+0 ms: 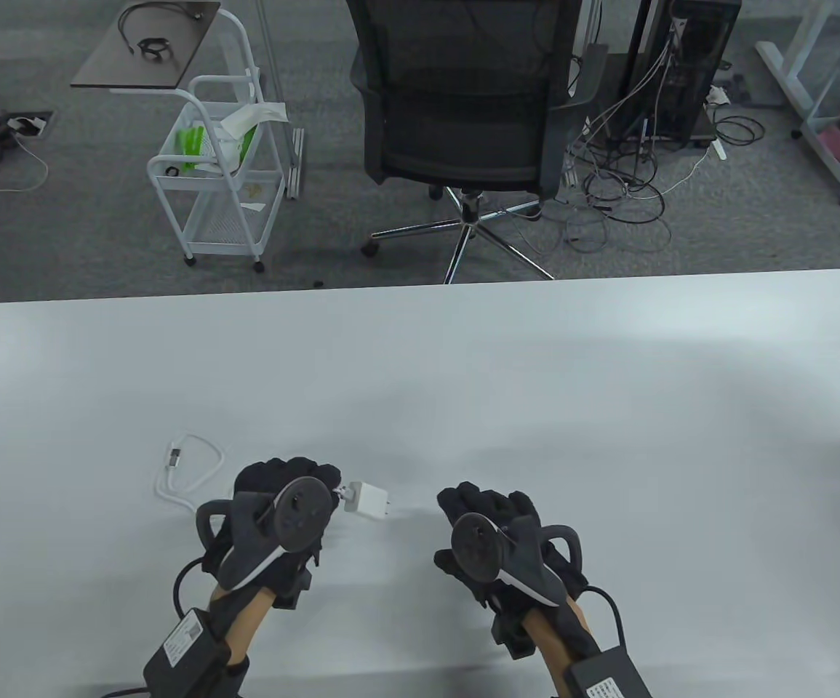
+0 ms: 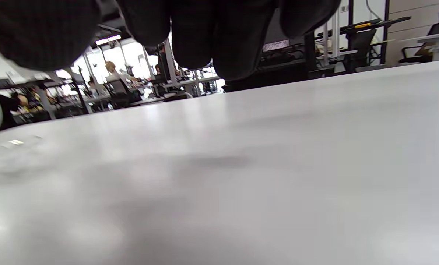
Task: Remove USB cable from charger head with left hand
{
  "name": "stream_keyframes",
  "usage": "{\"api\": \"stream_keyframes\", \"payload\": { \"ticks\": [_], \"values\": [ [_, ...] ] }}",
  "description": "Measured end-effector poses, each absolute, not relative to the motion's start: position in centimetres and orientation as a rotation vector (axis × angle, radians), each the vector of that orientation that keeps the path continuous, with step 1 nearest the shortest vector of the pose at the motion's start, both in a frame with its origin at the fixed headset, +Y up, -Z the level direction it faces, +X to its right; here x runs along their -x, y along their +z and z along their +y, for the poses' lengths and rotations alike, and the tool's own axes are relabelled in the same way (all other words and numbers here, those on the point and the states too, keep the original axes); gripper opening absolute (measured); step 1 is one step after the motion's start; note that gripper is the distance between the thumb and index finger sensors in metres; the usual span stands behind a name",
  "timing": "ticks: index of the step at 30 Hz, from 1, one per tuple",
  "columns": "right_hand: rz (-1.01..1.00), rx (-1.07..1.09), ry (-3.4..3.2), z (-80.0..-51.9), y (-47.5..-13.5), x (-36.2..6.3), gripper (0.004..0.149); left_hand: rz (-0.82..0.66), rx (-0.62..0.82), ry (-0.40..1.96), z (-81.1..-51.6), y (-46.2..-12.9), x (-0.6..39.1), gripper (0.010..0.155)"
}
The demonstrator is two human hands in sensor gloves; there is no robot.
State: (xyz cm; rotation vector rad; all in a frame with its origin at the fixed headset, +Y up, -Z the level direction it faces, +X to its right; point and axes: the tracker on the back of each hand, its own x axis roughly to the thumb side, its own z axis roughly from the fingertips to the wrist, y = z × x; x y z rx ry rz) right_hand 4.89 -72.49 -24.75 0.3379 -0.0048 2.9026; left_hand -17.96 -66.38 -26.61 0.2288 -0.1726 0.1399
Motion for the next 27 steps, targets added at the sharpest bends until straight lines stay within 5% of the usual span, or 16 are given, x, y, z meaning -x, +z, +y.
{"api": "stream_keyframes", "payload": {
  "ticks": [7, 11, 19, 27],
  "values": [
    [0.117, -0.299, 2.721, -73.7, -25.2, -2.2, 0.089, -0.269, -0.144, 0.236, -68.3, -25.8, 16.0, 0.039],
    [-0.009, -0.275, 2.748, -73.3, -25.3, -3.0, 0.074, -0.305, -0.108, 0.275, -68.9, -25.9, 15.5, 0.040],
    [-0.259, -0.413, 2.855, -70.6, -24.4, -4.1, 0.071, -0.333, -0.100, 0.151, -69.2, -25.7, 14.9, 0.041],
    [-0.280, -0.422, 2.852, -69.8, -24.2, -4.4, 0.071, -0.340, -0.123, 0.138, -68.5, -25.8, 14.6, 0.041]
  ]
}}
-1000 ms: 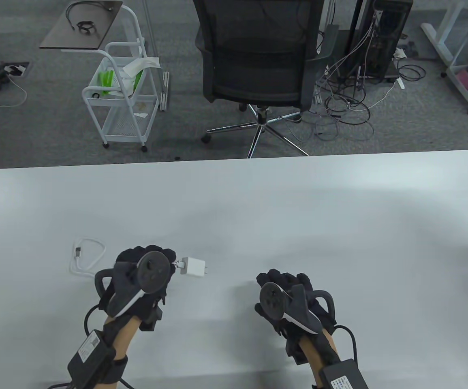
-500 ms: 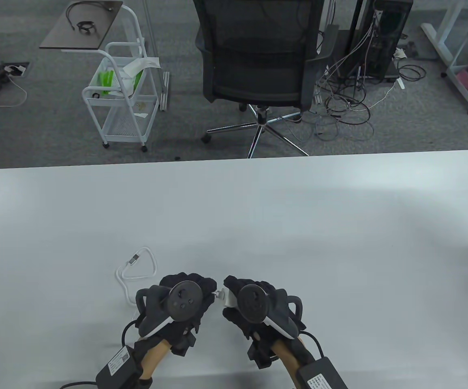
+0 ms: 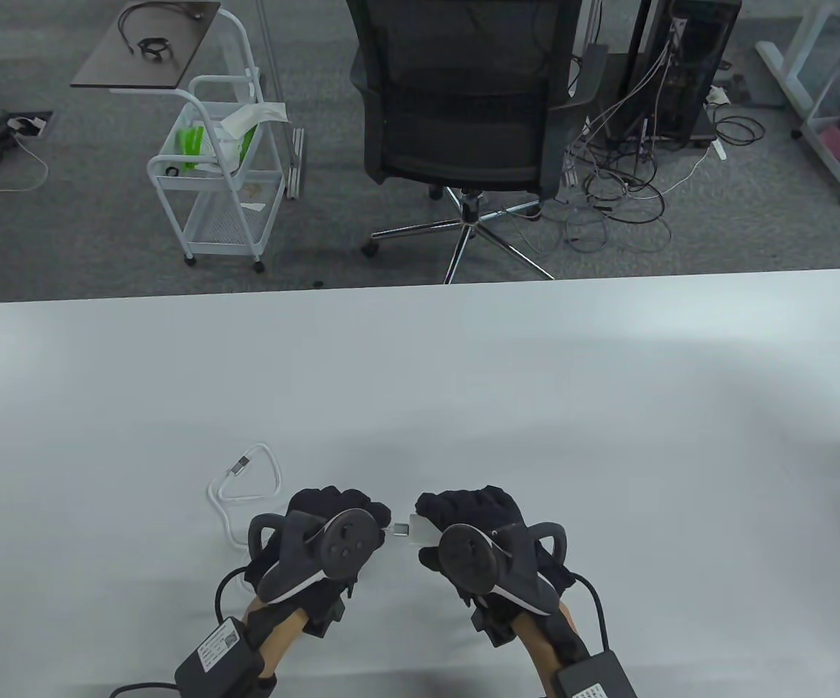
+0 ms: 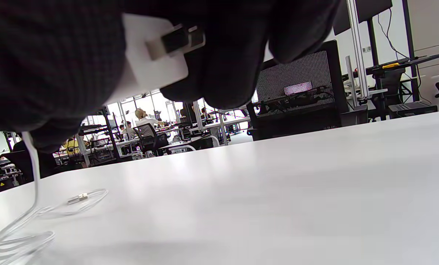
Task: Remove USB cable from charger head with left hand
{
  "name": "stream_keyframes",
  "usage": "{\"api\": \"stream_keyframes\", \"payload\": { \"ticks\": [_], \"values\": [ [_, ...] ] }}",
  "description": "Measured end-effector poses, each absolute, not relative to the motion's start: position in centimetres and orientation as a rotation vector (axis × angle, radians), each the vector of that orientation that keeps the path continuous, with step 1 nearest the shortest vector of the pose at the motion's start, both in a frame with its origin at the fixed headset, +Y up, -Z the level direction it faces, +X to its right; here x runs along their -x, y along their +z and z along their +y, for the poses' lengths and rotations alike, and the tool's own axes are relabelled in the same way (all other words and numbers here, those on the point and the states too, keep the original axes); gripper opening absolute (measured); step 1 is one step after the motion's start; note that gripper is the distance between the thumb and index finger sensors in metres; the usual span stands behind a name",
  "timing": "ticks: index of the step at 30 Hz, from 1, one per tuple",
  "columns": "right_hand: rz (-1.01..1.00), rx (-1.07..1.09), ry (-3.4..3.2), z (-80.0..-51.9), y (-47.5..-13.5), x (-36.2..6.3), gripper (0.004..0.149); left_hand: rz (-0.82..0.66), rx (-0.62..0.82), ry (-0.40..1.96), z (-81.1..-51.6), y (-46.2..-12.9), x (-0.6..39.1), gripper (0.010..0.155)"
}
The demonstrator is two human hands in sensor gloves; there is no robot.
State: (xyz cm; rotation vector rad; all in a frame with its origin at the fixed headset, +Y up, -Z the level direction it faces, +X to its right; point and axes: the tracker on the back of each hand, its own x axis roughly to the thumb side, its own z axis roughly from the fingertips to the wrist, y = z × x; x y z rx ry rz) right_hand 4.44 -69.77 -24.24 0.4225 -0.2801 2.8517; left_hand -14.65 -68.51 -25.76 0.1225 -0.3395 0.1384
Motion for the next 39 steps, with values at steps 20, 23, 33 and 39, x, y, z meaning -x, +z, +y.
{"api": "stream_keyframes", "payload": {
  "ticks": [20, 23, 33, 39],
  "values": [
    [-0.442, -0.455, 2.872, -67.9, -23.3, -4.2, 0.071, -0.286, -0.135, 0.142, -66.8, -25.6, 14.5, 0.040],
    [-0.469, -0.460, 2.872, -67.6, -23.1, -4.1, 0.071, -0.274, -0.148, 0.139, -66.6, -25.5, 14.6, 0.040],
    [-0.513, -0.290, 2.873, -67.5, -23.6, -8.3, 0.070, -0.124, -0.137, 0.244, -66.9, -26.5, 19.6, 0.038],
    [-0.413, -0.175, 2.831, -68.3, -24.3, -10.9, 0.070, -0.163, -0.142, 0.220, -67.2, -25.9, 19.4, 0.039]
  ]
}}
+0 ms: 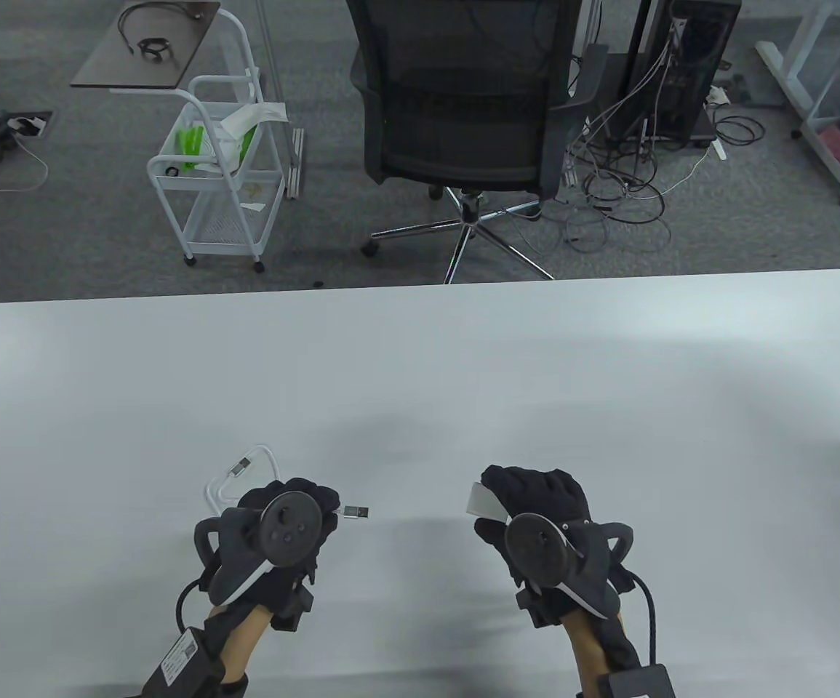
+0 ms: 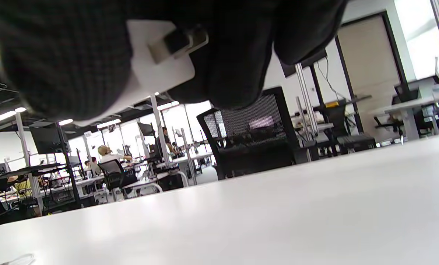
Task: Remove USB cable from charger head with left hand
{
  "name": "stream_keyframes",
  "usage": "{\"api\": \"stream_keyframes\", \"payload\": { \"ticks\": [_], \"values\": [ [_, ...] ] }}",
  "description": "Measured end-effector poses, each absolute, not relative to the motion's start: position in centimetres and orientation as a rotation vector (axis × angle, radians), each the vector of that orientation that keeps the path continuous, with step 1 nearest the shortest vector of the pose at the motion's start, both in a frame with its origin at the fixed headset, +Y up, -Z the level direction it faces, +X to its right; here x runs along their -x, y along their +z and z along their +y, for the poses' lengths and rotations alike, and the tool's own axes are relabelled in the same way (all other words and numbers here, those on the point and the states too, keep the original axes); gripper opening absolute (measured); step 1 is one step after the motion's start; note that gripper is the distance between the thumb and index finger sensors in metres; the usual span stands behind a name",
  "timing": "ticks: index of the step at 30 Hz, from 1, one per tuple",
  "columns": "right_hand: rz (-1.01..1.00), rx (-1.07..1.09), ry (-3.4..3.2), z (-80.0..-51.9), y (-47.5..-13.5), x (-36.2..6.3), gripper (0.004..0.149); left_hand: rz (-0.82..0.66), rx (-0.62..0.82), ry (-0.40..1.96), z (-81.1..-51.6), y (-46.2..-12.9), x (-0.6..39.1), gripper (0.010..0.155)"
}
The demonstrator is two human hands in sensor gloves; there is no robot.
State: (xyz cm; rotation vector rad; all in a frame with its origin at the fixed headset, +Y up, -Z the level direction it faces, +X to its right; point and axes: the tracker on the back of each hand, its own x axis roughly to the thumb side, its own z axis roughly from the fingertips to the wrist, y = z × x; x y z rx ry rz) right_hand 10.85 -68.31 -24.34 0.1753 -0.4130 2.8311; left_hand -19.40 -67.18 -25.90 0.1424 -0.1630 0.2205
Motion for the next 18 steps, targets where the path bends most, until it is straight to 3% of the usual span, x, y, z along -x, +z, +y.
{"api": "stream_keyframes", "payload": {
  "ticks": [5, 18],
  "values": [
    [-0.320, -0.145, 2.939, -69.9, -25.0, -11.2, 0.067, -0.179, -0.146, 0.217, -67.4, -25.8, 19.3, 0.039],
    [0.225, -0.218, 3.132, -75.1, -26.4, -8.9, 0.068, -0.138, -0.118, 0.208, -68.3, -26.3, 19.7, 0.041]
  ]
}}
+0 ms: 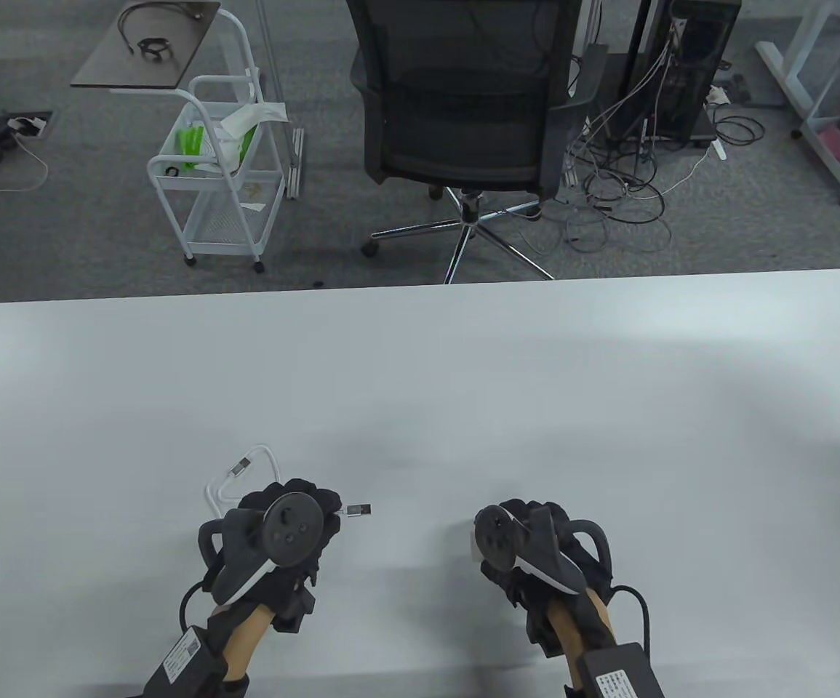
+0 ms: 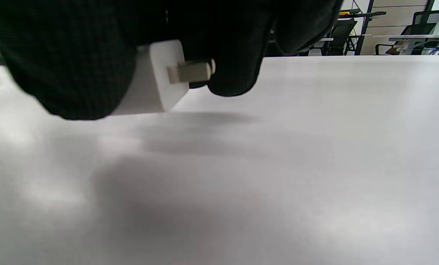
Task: Remove USB cable from charger head with left hand
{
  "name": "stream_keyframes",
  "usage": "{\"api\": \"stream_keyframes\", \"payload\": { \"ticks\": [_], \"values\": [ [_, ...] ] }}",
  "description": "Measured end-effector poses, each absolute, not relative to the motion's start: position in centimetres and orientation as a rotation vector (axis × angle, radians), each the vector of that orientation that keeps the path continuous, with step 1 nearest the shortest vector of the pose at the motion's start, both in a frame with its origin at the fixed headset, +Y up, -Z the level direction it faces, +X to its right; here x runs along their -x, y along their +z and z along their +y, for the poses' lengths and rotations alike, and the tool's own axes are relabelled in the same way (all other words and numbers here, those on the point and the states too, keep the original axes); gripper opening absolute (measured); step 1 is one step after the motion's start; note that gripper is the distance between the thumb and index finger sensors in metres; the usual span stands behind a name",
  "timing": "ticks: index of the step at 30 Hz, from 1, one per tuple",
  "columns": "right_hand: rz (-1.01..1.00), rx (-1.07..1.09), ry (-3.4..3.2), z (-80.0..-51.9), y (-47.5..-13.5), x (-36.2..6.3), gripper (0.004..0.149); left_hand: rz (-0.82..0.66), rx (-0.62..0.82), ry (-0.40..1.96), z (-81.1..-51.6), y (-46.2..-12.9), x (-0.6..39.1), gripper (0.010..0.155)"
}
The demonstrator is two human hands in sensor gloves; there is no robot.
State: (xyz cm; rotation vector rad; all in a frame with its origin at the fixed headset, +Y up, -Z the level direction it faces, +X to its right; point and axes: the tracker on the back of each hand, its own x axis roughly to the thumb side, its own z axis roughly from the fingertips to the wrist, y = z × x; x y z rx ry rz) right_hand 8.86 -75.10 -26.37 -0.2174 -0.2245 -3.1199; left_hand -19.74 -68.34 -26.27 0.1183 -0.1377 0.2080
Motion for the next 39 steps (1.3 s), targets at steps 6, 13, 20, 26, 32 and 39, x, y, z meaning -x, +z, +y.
{"api": "stream_keyframes", "payload": {
  "ticks": [6, 13, 20, 26, 32, 39],
  "values": [
    [-0.329, 0.192, -3.097, -76.0, -26.5, -9.3, 0.068, -0.131, -0.109, 0.196, -68.4, -26.2, 19.6, 0.042],
    [-0.371, 0.163, -3.096, -76.1, -26.4, -9.3, 0.069, -0.116, -0.083, 0.204, -68.8, -26.4, 19.8, 0.043],
    [-0.282, 0.163, -3.171, -74.0, -26.3, -10.3, 0.080, -0.116, -0.032, 0.193, -69.6, -27.1, 19.1, 0.043],
    [-0.085, 0.083, -3.267, -71.7, -25.8, -12.6, 0.075, -0.029, 0.026, 0.146, -69.2, -30.4, 17.5, 0.043],
    [-0.066, 0.052, -3.292, -71.3, -25.9, -13.5, 0.073, 0.092, 0.134, 0.115, -70.1, -34.3, 15.6, 0.043],
    [-0.078, 0.062, -3.292, -71.4, -25.9, -13.4, 0.072, 0.112, 0.190, -0.048, -73.5, -36.7, 12.8, 0.042]
  ]
}}
